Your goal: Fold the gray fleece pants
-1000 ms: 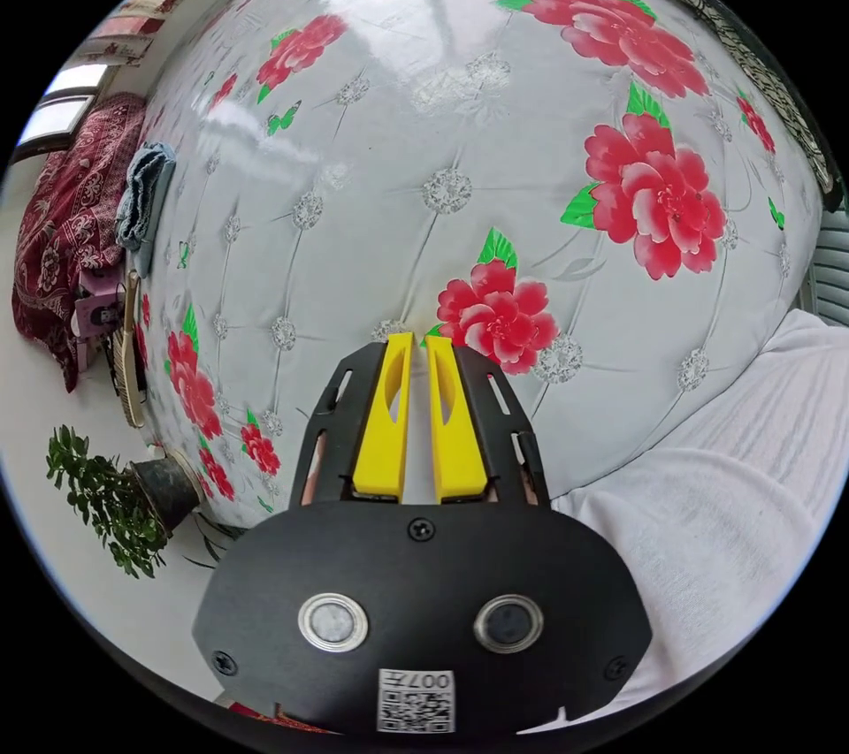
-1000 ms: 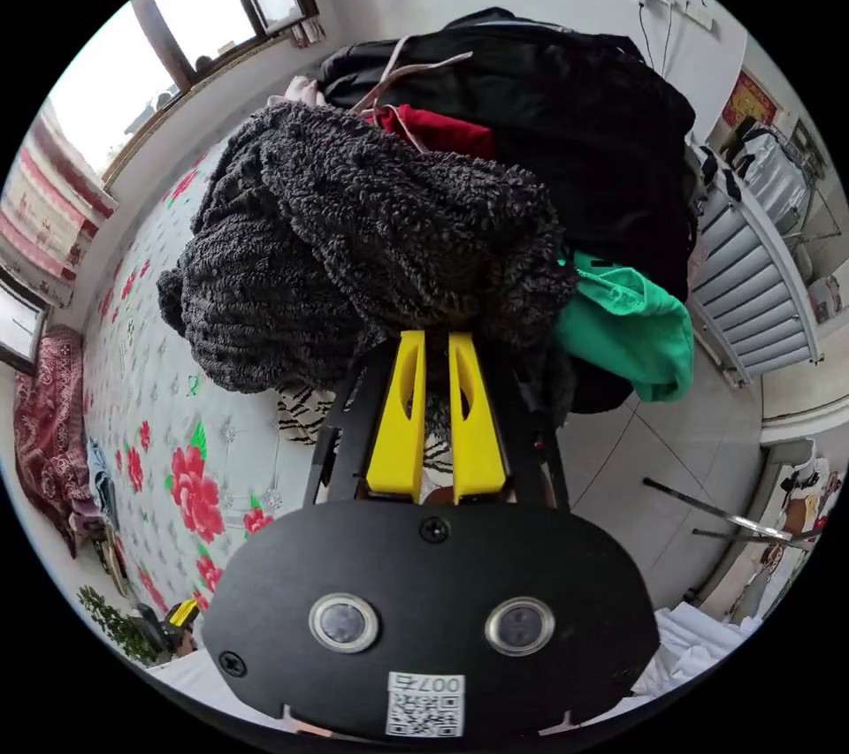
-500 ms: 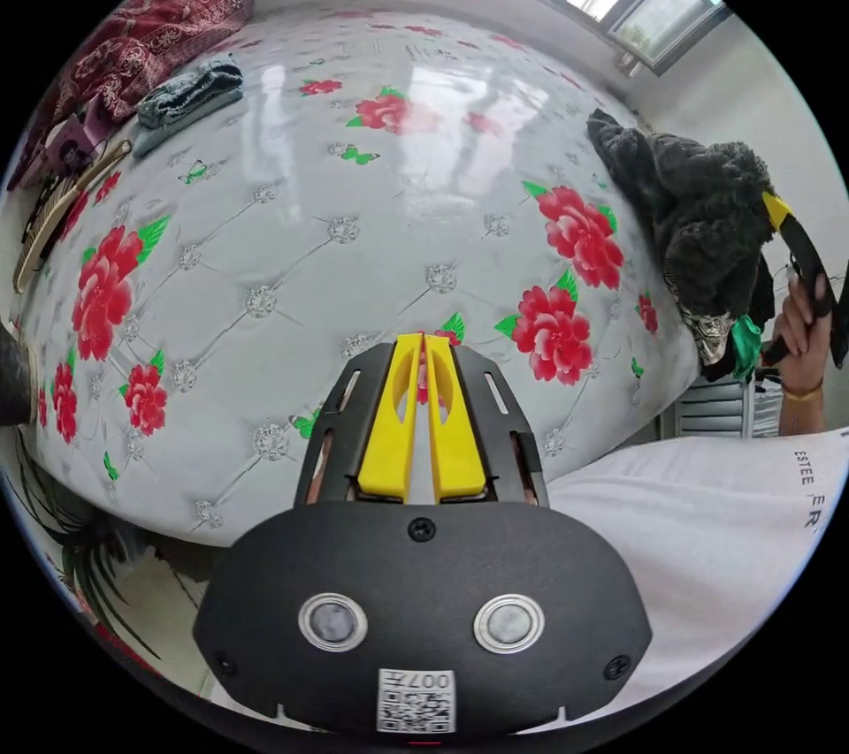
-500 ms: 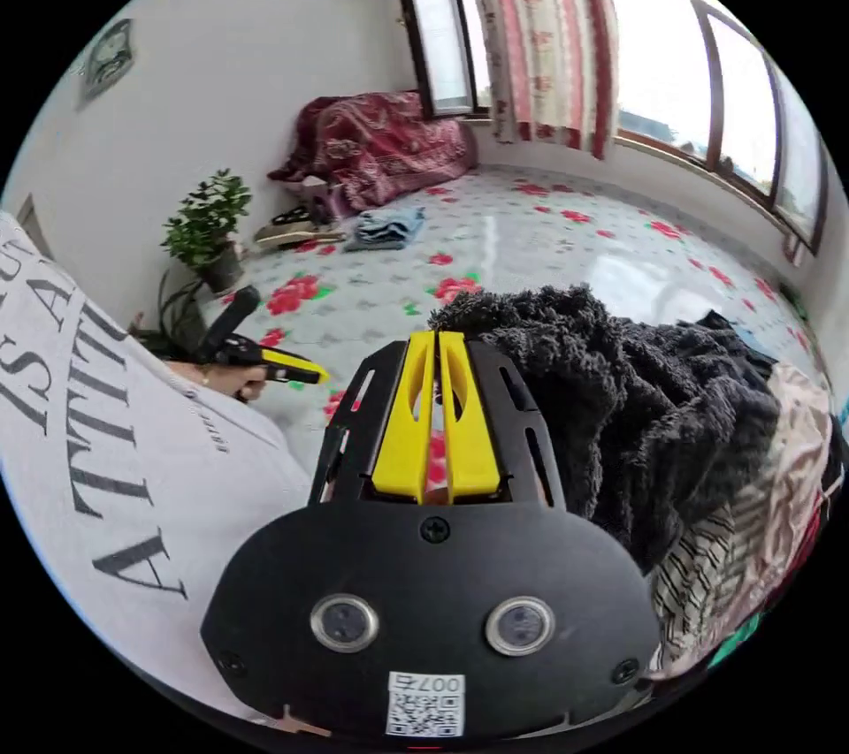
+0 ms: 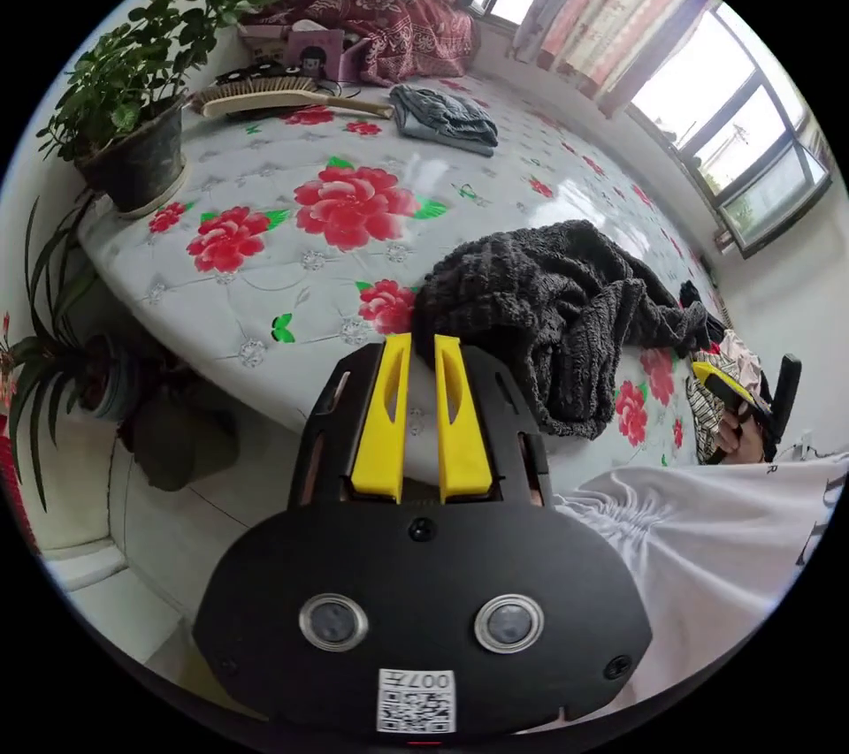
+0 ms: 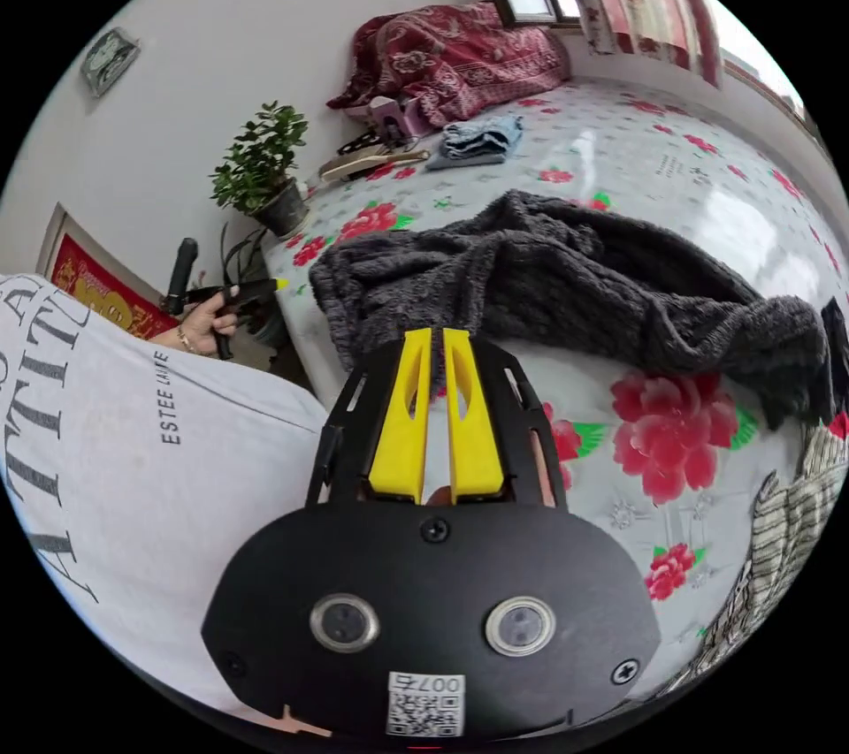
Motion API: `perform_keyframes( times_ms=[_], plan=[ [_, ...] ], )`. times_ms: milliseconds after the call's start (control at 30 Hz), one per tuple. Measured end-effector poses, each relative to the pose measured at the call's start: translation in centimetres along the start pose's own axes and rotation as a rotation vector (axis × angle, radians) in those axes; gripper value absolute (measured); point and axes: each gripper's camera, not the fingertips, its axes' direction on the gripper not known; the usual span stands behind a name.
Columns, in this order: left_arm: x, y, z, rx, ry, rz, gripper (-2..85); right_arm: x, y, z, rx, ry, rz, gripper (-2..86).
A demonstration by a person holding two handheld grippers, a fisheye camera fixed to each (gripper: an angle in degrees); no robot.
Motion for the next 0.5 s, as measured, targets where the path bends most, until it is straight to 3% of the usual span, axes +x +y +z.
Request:
perform_keyframes(
  times_ms=[167, 267, 333, 433, 500],
  plan=[
    [9.2, -1.7, 1.5, -0.041, 0.126, 0.453, 9.3, 8.8, -0.3, -4.0, 0.091, 0.324, 0.257, 5.4],
    [16.6, -2.2, 5.3, -0.11, 0.234, 0.724, 11.3, 13.6, -1.3, -5.9, 0.148, 0.397, 0.442, 8.7],
    [19.8, -2.7, 9.0, -0.204, 0.266, 0.789, 11.6, 16.6, -1.9, -6.6, 0.174, 0.378, 0.554, 10.5],
    [22.2, -2.5, 16.6, -0.436, -0.012, 0.906, 9.0, 21.4, -2.6, -6.5, 0.153, 0.352, 0.727, 13.3],
    [21.6, -2.6, 16.4, -0.393, 0.022, 0.974, 4.4, 23.7, -2.6, -5.9, 0.13, 0.338, 0.785, 14.3]
  ],
)
